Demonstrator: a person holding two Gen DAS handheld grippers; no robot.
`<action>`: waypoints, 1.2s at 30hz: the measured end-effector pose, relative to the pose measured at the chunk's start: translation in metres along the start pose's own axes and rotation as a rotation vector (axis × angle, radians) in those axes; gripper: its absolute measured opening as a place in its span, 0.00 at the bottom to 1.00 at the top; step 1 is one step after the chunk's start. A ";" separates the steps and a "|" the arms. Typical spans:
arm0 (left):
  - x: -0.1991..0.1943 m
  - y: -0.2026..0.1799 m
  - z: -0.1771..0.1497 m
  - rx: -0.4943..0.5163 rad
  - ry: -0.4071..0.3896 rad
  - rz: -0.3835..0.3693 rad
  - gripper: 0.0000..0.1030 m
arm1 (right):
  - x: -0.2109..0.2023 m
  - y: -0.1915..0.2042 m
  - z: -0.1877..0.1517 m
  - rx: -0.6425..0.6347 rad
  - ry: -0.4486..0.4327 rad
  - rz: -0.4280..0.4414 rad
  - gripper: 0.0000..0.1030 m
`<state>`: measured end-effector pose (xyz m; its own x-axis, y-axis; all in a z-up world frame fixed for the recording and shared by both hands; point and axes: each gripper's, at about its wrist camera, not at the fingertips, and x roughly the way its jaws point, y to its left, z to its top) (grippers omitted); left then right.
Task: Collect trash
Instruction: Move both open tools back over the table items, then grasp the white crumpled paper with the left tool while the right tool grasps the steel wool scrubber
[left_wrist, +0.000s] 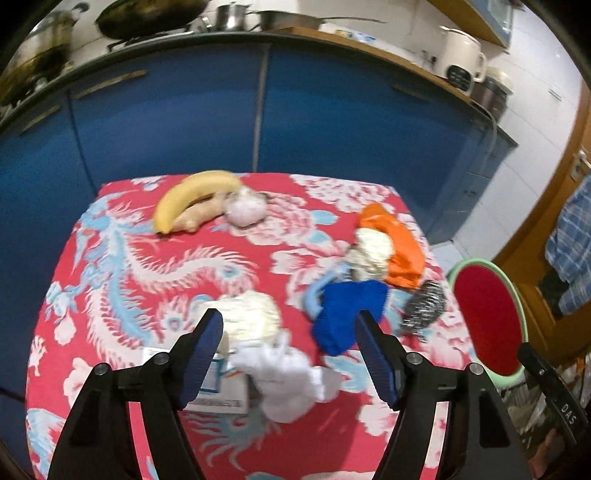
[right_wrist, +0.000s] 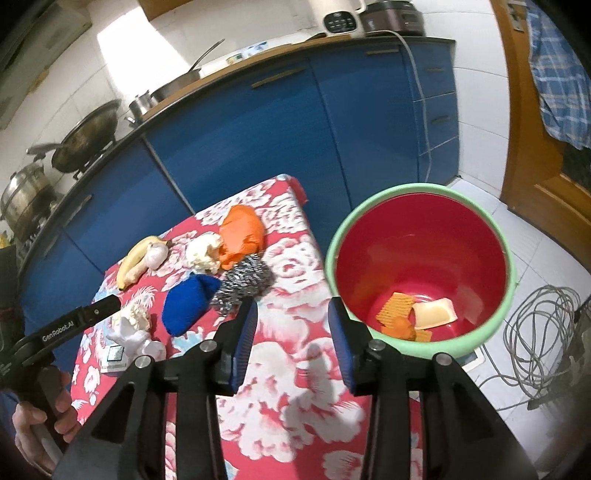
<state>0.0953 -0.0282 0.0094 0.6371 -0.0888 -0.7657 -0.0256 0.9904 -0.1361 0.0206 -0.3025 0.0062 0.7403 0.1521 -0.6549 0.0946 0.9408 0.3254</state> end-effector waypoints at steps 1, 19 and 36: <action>0.001 0.004 0.000 -0.006 0.003 0.005 0.73 | 0.003 0.003 0.000 -0.004 0.006 0.003 0.45; 0.043 0.041 -0.003 -0.084 0.093 0.046 0.73 | 0.072 0.040 0.006 -0.052 0.132 0.027 0.51; 0.062 0.041 0.001 -0.099 0.113 -0.045 0.73 | 0.115 0.045 0.014 -0.025 0.178 0.026 0.51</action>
<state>0.1339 0.0069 -0.0429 0.5483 -0.1501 -0.8227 -0.0786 0.9702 -0.2294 0.1190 -0.2472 -0.0452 0.6128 0.2255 -0.7574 0.0588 0.9428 0.3282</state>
